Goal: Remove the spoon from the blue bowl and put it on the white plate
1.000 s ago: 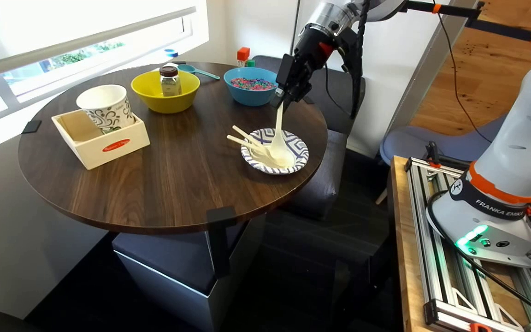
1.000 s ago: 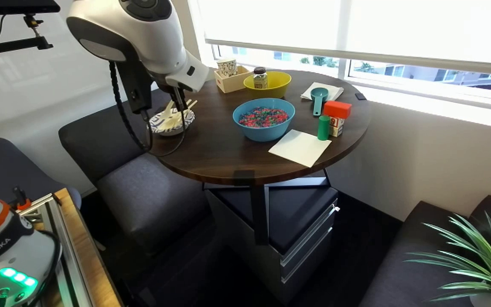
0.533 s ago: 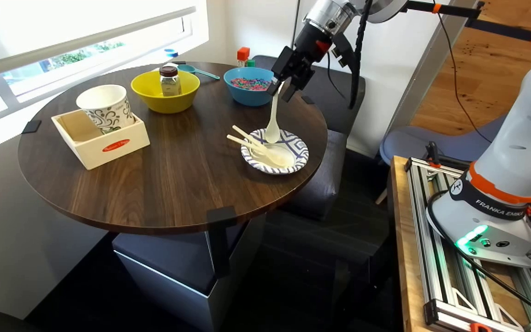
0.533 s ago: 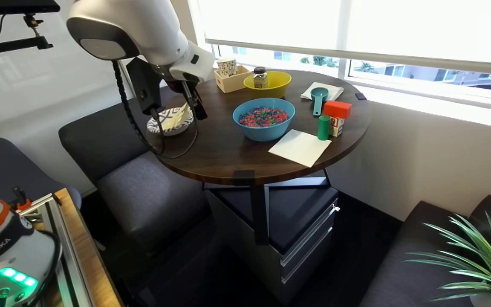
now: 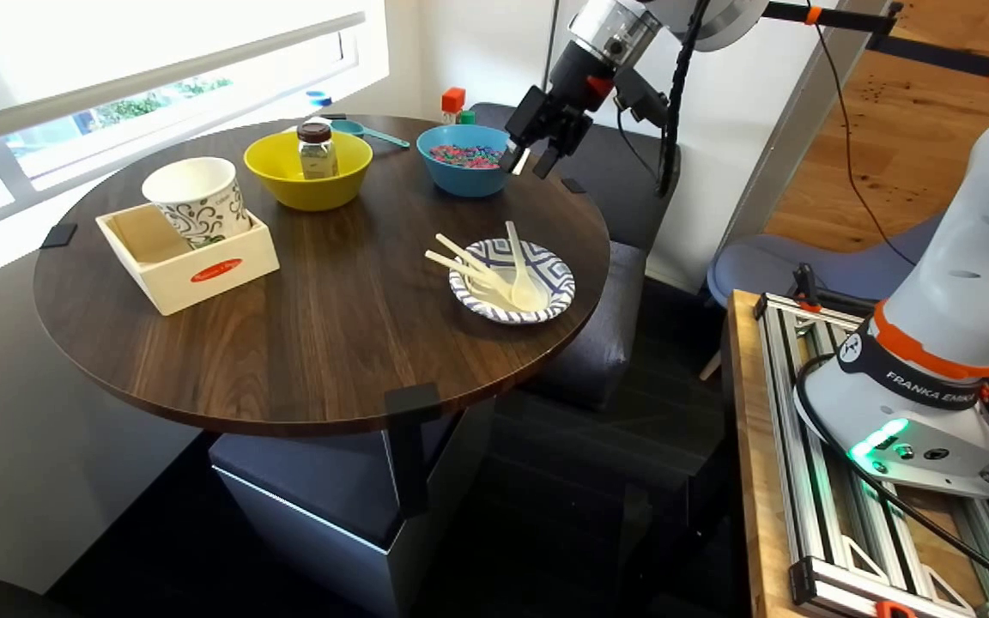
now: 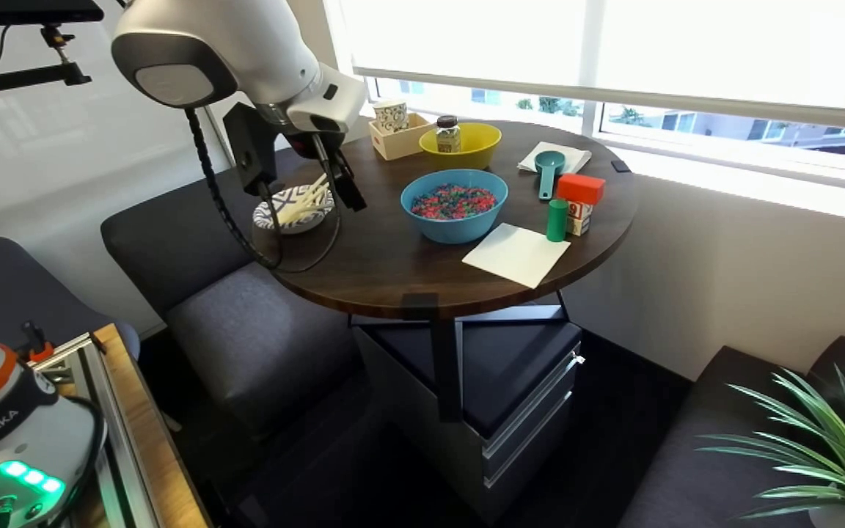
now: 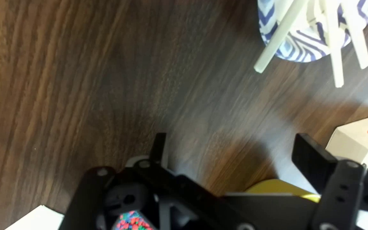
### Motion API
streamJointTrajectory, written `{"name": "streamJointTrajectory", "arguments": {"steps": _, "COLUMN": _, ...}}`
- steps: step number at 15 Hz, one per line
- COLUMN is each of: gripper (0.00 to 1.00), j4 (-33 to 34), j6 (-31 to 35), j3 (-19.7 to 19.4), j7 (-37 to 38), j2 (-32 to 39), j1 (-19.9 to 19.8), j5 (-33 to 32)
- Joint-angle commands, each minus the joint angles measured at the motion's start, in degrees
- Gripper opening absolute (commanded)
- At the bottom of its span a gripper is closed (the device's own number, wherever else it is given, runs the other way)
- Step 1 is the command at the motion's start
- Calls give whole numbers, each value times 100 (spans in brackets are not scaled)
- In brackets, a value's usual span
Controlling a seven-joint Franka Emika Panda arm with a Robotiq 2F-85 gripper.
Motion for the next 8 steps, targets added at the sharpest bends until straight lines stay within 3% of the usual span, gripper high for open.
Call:
{"name": "streamJointTrajectory", "arguments": {"steps": 1, "gripper": 100, "j4": 13, "j6": 227, "j3": -145, "j7": 116, "j2": -340, "j1": -96, "j5": 354}}
{"name": "streamJointTrajectory", "arguments": {"steps": 2, "gripper": 100, "j4": 50, "j6": 299, "j3": -217, "j7": 16, "j2": -432, "j1": -122, "j5": 526}}
{"name": "streamJointTrajectory", "arguments": {"steps": 4, "gripper": 100, "j4": 61, "j6": -470, "j3": -616, "j7": -1069, "j2": -959, "j1": 25, "j5": 1203}}
{"name": "streamJointTrajectory", "arguments": {"steps": 7, "gripper": 100, "j4": -32, "j6": -1298, "j3": -995, "j7": -1905, "j2": -1417, "j1": 41, "j5": 1095}}
{"name": "streamJointTrajectory", "arguments": {"steps": 8, "gripper": 100, "j4": 191, "j6": -923, "j3": -789, "j7": -1393, "j2": -1009, "j1": -31, "j5": 959}}
